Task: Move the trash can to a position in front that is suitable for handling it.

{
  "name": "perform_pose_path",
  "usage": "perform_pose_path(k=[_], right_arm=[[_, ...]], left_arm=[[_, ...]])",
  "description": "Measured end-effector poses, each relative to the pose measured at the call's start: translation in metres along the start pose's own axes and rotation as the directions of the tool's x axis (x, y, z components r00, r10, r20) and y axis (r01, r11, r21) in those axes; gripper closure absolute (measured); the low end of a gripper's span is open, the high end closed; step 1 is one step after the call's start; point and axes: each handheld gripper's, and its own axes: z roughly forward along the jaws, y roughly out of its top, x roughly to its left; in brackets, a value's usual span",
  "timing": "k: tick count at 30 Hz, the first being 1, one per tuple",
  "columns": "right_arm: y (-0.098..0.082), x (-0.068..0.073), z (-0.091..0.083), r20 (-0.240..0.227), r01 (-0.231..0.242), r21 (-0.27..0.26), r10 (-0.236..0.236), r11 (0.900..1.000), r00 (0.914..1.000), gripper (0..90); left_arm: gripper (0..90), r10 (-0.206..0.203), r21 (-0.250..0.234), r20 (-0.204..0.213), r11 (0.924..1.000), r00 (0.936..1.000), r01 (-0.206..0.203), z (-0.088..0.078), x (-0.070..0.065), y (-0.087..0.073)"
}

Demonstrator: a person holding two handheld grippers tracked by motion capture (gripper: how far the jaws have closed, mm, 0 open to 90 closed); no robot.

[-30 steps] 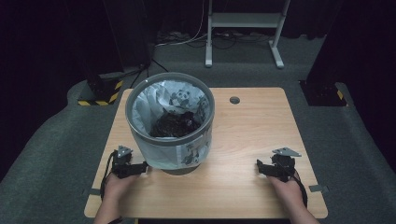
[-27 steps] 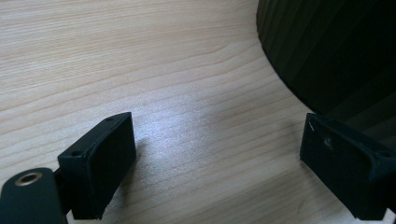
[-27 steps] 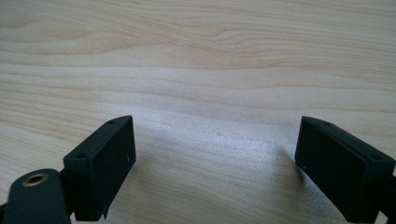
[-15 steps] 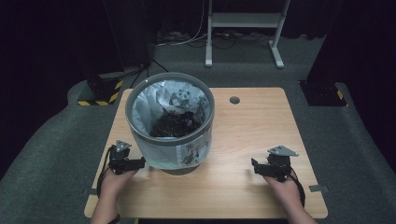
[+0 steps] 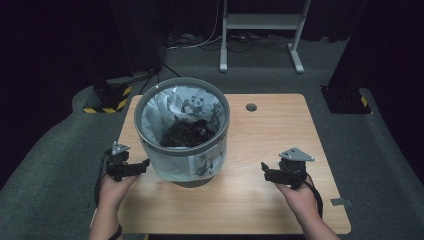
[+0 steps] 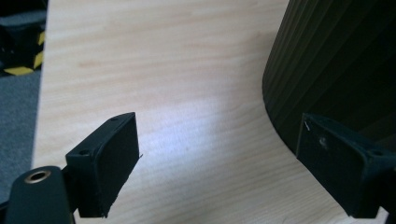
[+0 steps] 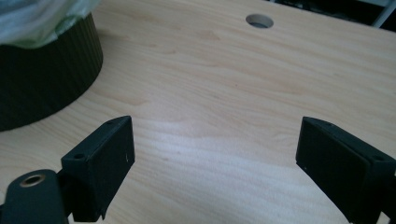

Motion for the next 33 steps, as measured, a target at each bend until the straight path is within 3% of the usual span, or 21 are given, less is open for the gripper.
perform_pose_path(k=[4,5,12,15,19,21,23,25,28,31,33], right_arm=[[0.017,0.006,0.001,-0.008,-0.008,-0.003,0.008,1.0,0.9999,12.9],[0.021,0.007,0.002,-0.014,-0.011,-0.001,0.011,1.0,0.9998,12.9],[0.045,0.018,0.01,-0.014,0.005,-0.027,-0.005,1.0,0.9999,13.2],[0.055,0.028,0.019,-0.025,0.008,-0.005,-0.008,1.0,0.9996,13.9],[0.061,0.037,0.026,-0.019,-0.001,-0.021,0.0,1.0,0.9998,13.8],[0.065,0.041,0.03,-0.016,-0.006,-0.042,0.005,0.999,0.9999,14.1],[0.07,0.046,0.033,-0.021,-0.018,-0.065,0.017,0.998,0.9996,14.4],[0.072,0.049,0.035,-0.02,-0.021,-0.071,0.02,0.997,0.9996,13.7],[0.079,0.059,0.04,-0.036,-0.025,-0.129,0.021,0.991,0.9991,13.2],[0.083,0.064,0.042,-0.008,-0.013,-0.153,0.012,0.988,0.9999,13.4],[0.086,0.068,0.042,-0.002,0.017,-0.215,-0.018,0.977,0.9998,13.2]], left_arm=[[13.4,-0.041,-0.029,0.026,0.9987,0.9988,0.042,-0.006,0.004,0.007],[14.2,-0.077,-0.044,0.031,0.996,0.9966,0.078,-0.008,0.008,0.009],[14.4,-0.063,-0.079,0.011,0.9948,0.998,0.063,-0.016,0.009,0.019],[14.4,-0.084,-0.143,0.001,0.9863,0.9965,0.083,-0.022,0.008,0.029],[14.4,-0.089,-0.168,-0.044,0.9825,0.995,0.081,-0.024,0.006,0.038],[14.4,-0.082,-0.181,-0.054,0.9809,0.9952,0.071,-0.024,0.004,0.042],[14.8,-0.098,-0.199,-0.035,0.9759,0.9945,0.089,-0.021,0.006,0.043],[15.0,-0.101,-0.2,-0.033,0.9754,0.9943,0.093,-0.02,0.006,0.044],[15.1,-0.079,-0.202,-0.043,0.9769,0.9959,0.069,-0.018,0.001,0.048],[15.4,-0.064,-0.208,-0.041,0.9765,0.9971,0.054,-0.016,-0.003,0.051],[15.4,-0.035,-0.205,-0.029,0.9783,0.999,0.028,-0.013,-0.006,0.052]])
